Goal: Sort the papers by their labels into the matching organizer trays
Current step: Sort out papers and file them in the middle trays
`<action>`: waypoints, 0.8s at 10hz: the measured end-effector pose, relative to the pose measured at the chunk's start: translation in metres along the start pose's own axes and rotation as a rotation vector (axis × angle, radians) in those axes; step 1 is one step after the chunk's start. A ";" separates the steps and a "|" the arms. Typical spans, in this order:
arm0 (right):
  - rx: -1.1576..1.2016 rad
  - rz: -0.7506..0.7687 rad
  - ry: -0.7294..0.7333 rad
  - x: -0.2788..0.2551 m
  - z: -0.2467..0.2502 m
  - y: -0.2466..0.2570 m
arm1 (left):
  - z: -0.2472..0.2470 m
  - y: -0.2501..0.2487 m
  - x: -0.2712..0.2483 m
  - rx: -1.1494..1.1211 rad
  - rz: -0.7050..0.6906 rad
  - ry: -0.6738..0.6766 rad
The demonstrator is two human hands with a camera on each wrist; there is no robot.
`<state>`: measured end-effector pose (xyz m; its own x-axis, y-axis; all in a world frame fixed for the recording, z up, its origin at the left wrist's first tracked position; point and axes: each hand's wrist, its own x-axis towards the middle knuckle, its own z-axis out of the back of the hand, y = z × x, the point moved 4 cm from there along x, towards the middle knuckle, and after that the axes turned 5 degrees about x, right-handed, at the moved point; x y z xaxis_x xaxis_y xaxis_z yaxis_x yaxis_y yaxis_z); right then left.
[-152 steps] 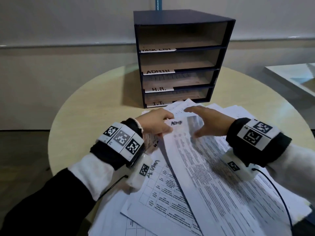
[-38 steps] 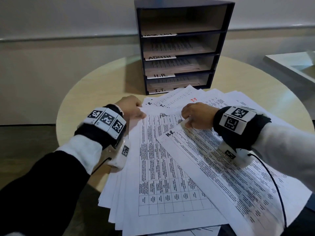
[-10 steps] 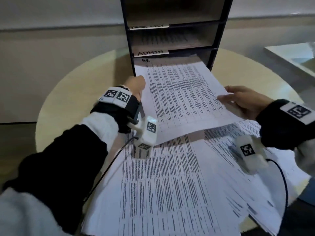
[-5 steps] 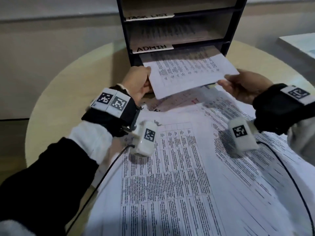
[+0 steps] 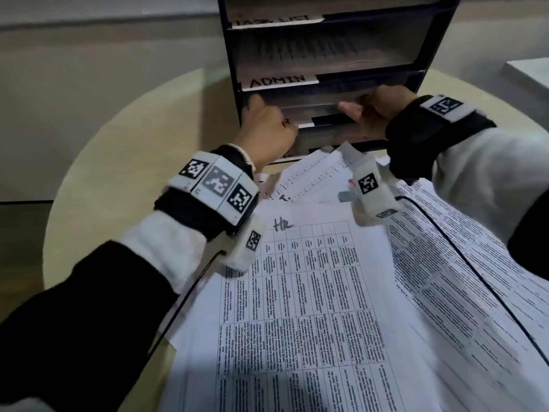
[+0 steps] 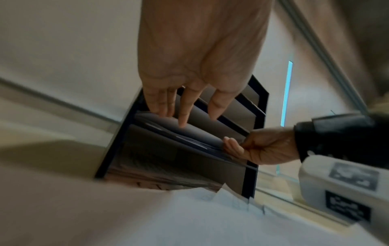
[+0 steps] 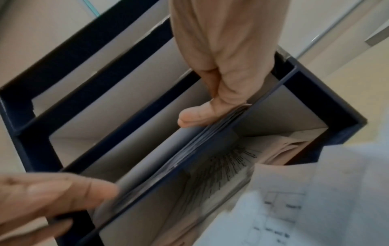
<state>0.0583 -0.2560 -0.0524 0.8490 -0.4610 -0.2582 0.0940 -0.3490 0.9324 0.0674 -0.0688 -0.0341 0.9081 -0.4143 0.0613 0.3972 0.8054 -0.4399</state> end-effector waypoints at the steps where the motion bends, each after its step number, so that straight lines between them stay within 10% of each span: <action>1: -0.045 0.017 0.001 0.004 0.000 -0.004 | -0.005 -0.002 0.008 0.136 0.008 0.077; 3: -0.215 -0.020 -0.161 0.007 0.007 -0.001 | -0.001 -0.003 0.005 0.234 0.040 0.039; 8: -0.441 0.045 0.020 0.023 0.006 0.008 | -0.015 0.006 0.020 0.144 0.045 0.153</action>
<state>0.0758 -0.2743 -0.0526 0.8670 -0.4503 -0.2135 0.2654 0.0546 0.9626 0.0863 -0.0783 -0.0491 0.8986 -0.4278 -0.0973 0.3820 0.8720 -0.3060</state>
